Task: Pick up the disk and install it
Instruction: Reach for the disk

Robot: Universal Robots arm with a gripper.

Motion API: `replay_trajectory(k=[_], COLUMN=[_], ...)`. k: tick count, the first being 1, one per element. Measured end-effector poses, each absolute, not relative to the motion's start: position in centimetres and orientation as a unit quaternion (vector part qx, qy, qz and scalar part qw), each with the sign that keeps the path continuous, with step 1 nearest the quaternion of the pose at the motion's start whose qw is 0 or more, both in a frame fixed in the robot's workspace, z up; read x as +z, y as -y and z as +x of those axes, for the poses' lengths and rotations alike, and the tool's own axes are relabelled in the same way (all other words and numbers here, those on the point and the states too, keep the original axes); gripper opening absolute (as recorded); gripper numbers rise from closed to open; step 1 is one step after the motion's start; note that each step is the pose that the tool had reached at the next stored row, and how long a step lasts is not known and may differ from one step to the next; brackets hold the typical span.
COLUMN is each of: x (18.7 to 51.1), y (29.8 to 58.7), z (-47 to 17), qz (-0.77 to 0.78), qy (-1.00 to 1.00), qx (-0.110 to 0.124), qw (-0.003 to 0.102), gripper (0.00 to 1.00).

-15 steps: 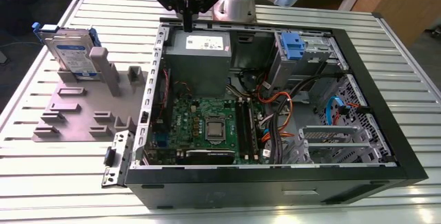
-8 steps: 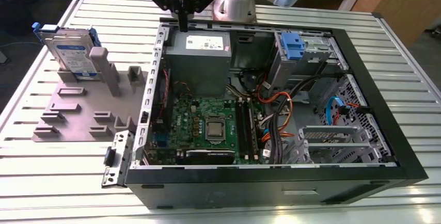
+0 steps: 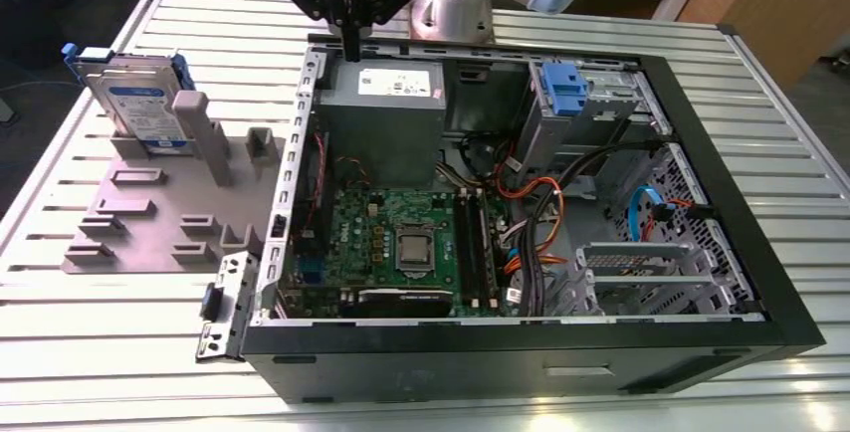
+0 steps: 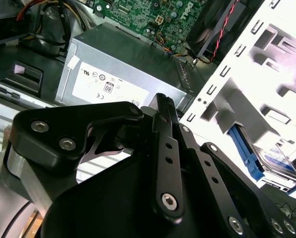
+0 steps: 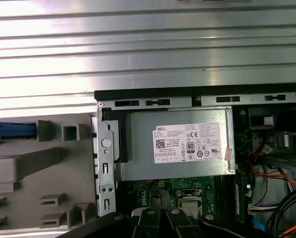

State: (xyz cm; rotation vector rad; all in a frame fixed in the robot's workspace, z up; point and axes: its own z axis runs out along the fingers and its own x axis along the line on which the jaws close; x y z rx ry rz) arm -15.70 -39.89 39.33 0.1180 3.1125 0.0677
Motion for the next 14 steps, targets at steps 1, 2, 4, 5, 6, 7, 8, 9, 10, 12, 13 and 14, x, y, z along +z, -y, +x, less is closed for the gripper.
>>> replay_trajectory(k=[1,2,4,5,6,7,8,9,10,12,13,14], x=[39.33,39.33,39.33,39.33,39.32,39.32,39.32,39.32,39.33,39.32,39.32,39.32], y=[39.89,39.89,39.89,39.89,39.89,39.89,39.89,39.89,39.89,39.89,39.89,39.89], z=[-15.72,-15.75,-15.79,-15.81,-15.97,-16.02,-16.03,-16.05,-16.08,-16.13,-16.16,-16.18], qz=[0.038,0.038,0.038,0.038,0.038,0.038,0.038,0.038,0.038,0.038,0.038,0.038], qy=[-0.999,-0.999,-0.999,-0.999,-0.999,-0.999,-0.999,-0.999,-0.999,-0.999,-0.999,-0.999], qx=[0.022,0.022,0.022,0.022,0.022,0.022,0.022,0.022,0.022,0.022,0.022,0.022], qw=[0.013,0.013,0.013,0.013,0.013,0.013,0.013,0.013,0.013,0.013,0.013,0.013], gripper=[0.11,0.11,0.11,0.11,0.11,0.11,0.11,0.11,0.11,0.11,0.11,0.11])
